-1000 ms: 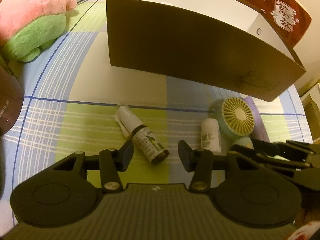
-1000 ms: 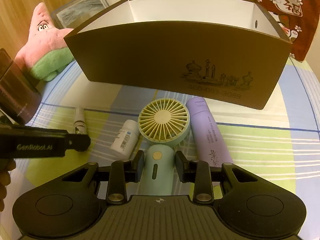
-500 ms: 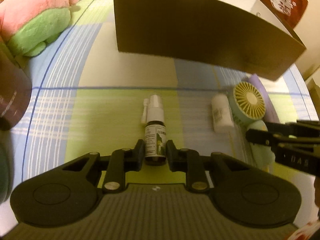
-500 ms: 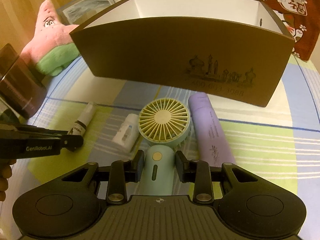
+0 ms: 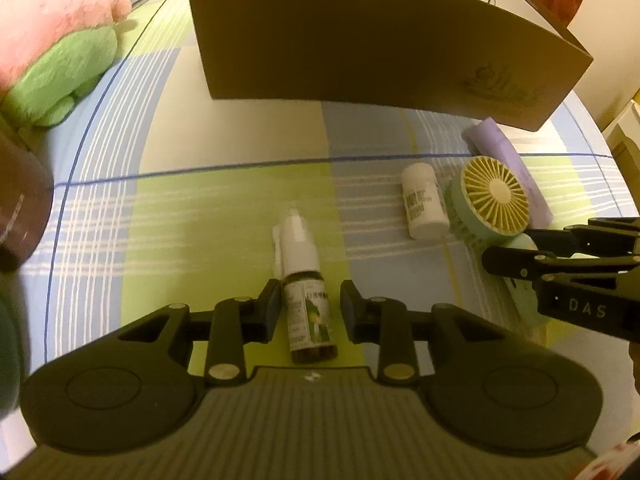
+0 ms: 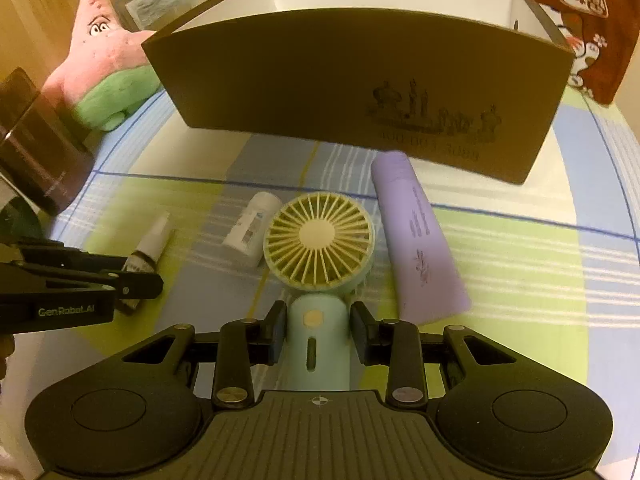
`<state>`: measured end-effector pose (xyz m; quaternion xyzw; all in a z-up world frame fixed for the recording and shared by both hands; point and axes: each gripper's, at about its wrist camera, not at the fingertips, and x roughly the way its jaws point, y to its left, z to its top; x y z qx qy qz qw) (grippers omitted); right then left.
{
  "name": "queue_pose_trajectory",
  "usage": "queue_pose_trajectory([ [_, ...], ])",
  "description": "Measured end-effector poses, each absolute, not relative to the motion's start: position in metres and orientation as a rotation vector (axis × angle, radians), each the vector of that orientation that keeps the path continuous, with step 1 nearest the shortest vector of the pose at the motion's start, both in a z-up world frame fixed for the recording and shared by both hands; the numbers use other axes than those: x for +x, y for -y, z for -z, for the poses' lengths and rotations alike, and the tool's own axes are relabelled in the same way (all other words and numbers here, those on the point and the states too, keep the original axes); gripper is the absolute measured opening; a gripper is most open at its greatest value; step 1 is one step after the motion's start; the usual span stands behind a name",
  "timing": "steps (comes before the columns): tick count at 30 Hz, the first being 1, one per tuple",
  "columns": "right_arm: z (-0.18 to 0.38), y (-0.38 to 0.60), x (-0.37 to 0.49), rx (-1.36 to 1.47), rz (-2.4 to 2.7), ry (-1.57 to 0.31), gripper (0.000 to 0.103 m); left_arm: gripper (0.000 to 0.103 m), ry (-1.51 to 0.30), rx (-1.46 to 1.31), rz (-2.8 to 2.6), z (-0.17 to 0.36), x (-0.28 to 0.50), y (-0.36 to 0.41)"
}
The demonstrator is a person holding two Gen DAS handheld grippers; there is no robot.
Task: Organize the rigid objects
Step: 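Lift and carry the spray bottle and mint-green fan over the brown box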
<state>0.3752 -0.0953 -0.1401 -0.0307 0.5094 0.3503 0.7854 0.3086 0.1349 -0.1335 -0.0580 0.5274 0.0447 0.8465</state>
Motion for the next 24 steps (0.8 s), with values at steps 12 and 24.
queue_pose_trajectory([
  [12,0.144,0.085,0.379,-0.084,-0.734,-1.063,0.033,0.022,-1.097,-0.082,-0.105,0.136,0.312,-0.135],
  [24,0.139,0.099,0.379,-0.019,-0.753,-1.074,0.033,0.022,-1.089,-0.127,-0.1,0.129,0.302,-0.136],
])
